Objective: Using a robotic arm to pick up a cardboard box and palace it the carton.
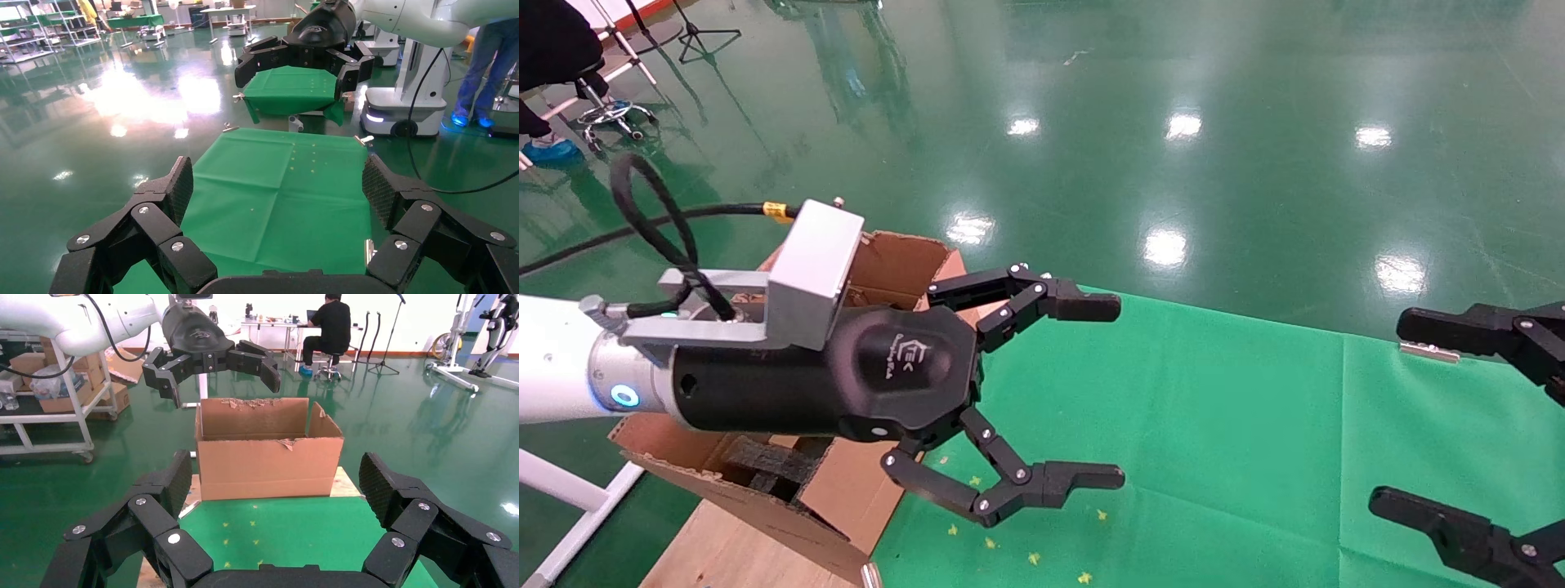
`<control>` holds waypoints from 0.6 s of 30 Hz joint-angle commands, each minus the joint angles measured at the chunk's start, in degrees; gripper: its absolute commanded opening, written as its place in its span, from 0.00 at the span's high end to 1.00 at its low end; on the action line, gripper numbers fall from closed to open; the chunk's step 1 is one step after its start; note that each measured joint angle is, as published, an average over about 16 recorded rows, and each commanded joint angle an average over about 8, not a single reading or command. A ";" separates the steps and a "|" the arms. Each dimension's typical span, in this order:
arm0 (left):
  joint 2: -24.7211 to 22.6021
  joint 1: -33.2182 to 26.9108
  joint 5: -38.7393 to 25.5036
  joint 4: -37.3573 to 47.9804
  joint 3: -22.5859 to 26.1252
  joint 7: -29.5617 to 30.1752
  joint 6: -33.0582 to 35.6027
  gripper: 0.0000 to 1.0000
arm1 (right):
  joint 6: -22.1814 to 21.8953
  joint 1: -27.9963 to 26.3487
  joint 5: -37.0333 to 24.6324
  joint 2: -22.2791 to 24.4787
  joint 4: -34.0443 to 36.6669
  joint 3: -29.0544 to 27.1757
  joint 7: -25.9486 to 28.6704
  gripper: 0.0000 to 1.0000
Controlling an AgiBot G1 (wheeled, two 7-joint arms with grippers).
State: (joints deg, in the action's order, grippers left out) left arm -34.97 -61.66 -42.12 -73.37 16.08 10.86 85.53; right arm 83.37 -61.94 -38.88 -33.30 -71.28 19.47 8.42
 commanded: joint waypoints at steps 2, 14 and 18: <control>0.00 0.00 -0.01 0.00 0.00 0.00 0.00 0.00 | 0.00 0.00 0.00 0.00 0.00 0.00 0.00 0.00; 0.00 0.00 -0.02 0.00 0.00 0.00 0.00 0.00 | 0.00 0.00 0.00 0.00 0.00 0.00 0.00 0.00; 0.00 0.00 -0.02 0.01 0.00 0.00 0.00 0.00 | 0.00 0.00 0.00 0.00 0.00 0.00 0.00 0.00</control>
State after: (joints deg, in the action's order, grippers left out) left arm -34.97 -61.66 -42.13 -73.37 16.08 10.86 85.53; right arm 83.37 -61.94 -38.88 -33.30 -71.28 19.47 8.42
